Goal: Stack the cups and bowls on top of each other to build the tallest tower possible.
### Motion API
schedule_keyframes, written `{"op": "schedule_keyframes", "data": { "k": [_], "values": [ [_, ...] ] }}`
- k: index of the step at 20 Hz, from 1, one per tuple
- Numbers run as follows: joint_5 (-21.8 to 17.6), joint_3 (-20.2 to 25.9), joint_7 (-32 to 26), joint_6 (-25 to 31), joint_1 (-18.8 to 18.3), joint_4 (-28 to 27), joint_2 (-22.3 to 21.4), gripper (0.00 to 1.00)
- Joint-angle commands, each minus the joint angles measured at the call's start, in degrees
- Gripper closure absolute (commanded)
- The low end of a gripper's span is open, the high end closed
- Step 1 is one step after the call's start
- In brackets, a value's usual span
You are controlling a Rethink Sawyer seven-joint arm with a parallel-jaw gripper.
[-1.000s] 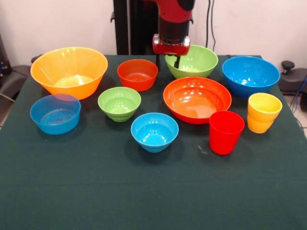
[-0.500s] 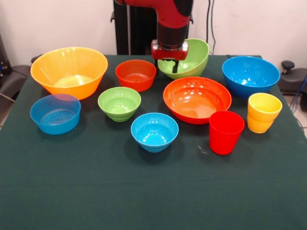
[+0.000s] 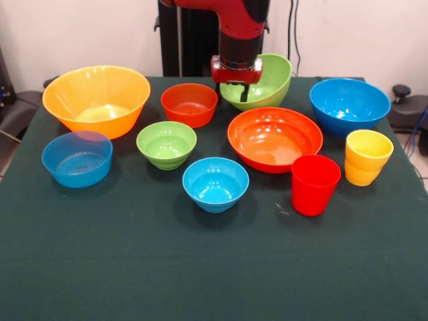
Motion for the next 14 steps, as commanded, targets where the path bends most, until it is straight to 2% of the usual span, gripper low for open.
{"op": "schedule_keyframes", "data": {
  "k": [1,4,14],
  "values": [
    [0.29,3.46,7.59,-1.01,1.35,-3.56,-1.79,0.00],
    [1.35,3.45,8.46,0.42,2.52,-2.29,-3.94,0.00],
    [2.53,2.90,10.67,-2.89,4.91,-2.95,-1.08,0.00]
  ]
}}
